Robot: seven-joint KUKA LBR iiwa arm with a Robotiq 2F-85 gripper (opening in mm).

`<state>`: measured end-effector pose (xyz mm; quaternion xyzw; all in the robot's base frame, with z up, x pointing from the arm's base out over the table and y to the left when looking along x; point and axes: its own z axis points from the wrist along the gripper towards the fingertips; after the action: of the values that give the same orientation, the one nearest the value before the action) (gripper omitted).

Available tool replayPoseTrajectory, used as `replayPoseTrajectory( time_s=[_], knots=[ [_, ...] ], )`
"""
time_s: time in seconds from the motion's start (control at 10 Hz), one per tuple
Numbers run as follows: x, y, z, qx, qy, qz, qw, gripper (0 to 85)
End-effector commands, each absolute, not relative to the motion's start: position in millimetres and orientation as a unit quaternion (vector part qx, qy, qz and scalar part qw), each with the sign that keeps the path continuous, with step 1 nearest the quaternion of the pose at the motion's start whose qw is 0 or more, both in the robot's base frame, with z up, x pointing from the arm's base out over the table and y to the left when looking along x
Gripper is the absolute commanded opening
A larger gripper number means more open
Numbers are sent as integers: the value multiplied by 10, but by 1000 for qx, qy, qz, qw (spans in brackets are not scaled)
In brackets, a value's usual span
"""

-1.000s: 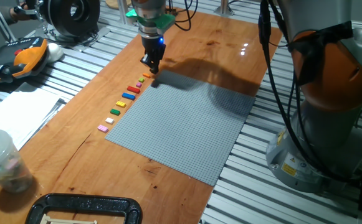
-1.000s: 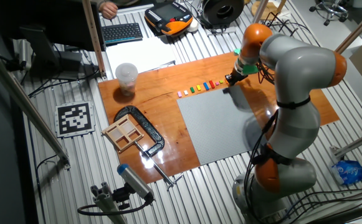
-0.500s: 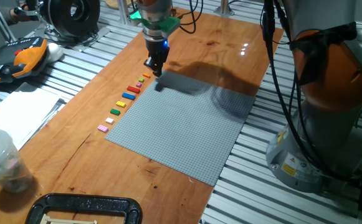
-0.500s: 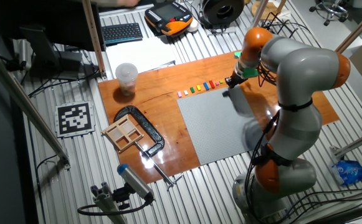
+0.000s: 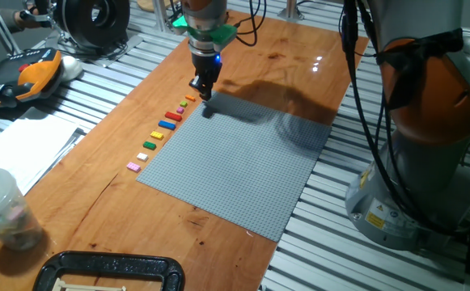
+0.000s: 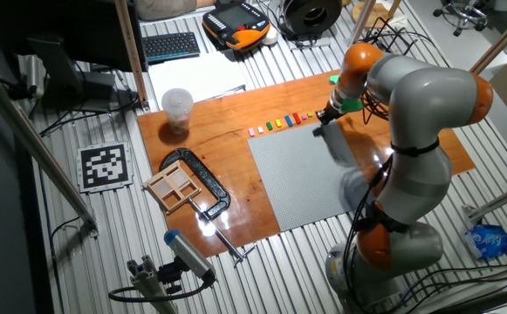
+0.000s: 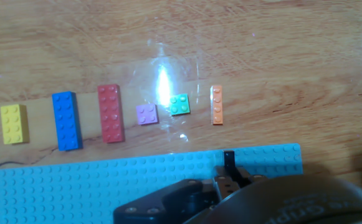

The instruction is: Build with small Lego blocks

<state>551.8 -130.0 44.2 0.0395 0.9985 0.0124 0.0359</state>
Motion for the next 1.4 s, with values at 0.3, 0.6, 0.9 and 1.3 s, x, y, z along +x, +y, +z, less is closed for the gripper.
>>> replayPoseTrajectory(
  time_s=[0.3,0.6,0.9,1.3],
  knots=[
    [5515,-1296,415,44,998,17,39,0],
    [5513,-1302,424,39,998,12,43,0],
    [5513,-1302,424,43,998,0,43,0],
    [5513,-1302,424,48,999,-13,20,0]
  ],
)
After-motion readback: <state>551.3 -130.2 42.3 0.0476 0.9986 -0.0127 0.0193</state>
